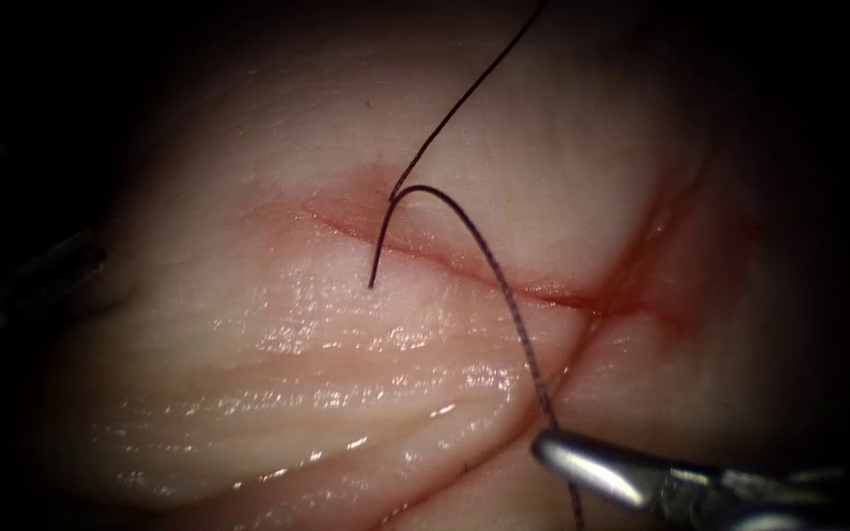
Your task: Wound Closure
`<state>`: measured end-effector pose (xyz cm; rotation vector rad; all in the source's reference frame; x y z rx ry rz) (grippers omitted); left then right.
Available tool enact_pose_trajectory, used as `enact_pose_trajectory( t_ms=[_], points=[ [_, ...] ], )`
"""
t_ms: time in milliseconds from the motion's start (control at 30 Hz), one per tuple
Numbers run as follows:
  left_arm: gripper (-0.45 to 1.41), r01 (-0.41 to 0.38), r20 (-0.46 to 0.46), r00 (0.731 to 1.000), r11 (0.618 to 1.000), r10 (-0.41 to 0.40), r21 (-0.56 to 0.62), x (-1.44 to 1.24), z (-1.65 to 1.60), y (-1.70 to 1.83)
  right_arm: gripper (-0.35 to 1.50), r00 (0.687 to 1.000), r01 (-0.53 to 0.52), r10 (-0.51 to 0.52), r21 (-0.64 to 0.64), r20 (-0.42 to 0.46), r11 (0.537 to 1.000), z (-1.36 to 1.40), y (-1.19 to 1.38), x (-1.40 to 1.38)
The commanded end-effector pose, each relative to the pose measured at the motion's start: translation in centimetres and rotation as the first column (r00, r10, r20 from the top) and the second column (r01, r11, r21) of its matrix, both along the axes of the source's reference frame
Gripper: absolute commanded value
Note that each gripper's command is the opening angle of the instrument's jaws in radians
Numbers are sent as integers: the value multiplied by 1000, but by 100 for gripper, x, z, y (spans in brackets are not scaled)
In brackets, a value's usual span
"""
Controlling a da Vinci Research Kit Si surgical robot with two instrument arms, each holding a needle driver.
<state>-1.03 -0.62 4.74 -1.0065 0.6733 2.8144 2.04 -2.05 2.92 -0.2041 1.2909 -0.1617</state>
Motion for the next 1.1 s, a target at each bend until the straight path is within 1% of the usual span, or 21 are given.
enact_pose_trajectory(
  t_ms=[33,67,100,167,267,300,333,367,400,433,533,633,767,833,900,933,1000,1100],
  points=[
    [-45,2,0,1000,1000,-2,-6,-7,10,0,145,999,-28,28,-27,20,999,8,9,4],
    [-45,-2,6,1000,1000,2,-7,-9,13,0,148,996,-60,64,-62,61,996,11,12,2],
    [-45,-5,10,1000,1000,5,-8,-10,15,0,148,994,-69,75,-67,79,995,13,12,0],
    [-45,-7,14,1000,1000,7,-10,-12,18,-1,148,993,-74,80,-72,87,995,14,12,-4],
    [-45,-12,19,1000,1000,13,-9,-15,19,-3,148,993,-121,120,95,11,988,15,13,-16],
    [-45,-15,19,1000,1000,15,-7,-15,18,-4,145,986,-155,163,186,-28,970,17,20,-30],
    [-45,-17,21,1000,1000,17,-6,-15,18,-4,143,982,-176,186,213,-25,961,23,28,-38],
    [-45,-16,21,1000,1000,17,-6,-15,18,-4,143,980,-190,197,213,-12,958,28,34,-40],
    [-45,-16,21,1000,1000,17,-6,-15,18,-4,143,979,-198,203,213,-4,957,33,38,-41],
    [-45,-16,21,1000,1000,17,-6,-15,18,-4,143,976,-214,218,211,7,954,45,46,-38],
    [-45,-16,20,1000,1000,16,-6,-14,18,-4,143,972,-236,234,205,35,950,64,57,-27],
    [-45,-16,20,1000,1000,16,-6,-14,18,-3,141,976,-215,212,217,38,952,78,63,-12],
    [-45,-17,20,1000,1000,17,-6,-14,19,-3,121,988,-155,148,249,47,956,94,68,12],
    [-45,-16,20,1000,1000,16,-6,-14,20,-2,114,990,-137,125,251,62,958,100,70,23],
    [-45,-19,24,1000,1000,19,-6,-15,20,-2,99,992,-115,100,250,75,961,106,69,34],
    [-45,-20,26,999,1000,20,-6,-16,20,-3,96,993,-106,88,250,81,962,108,69,39],
    [-45,-21,28,999,1000,21,-6,-18,20,-4,82,995,-76,57,251,82,965,113,66,50],
    [-45,-23,35,999,1000,23,-5,-23,21,-5,47,996,-32,9,262,87,964,121,60,68]
  ],
)
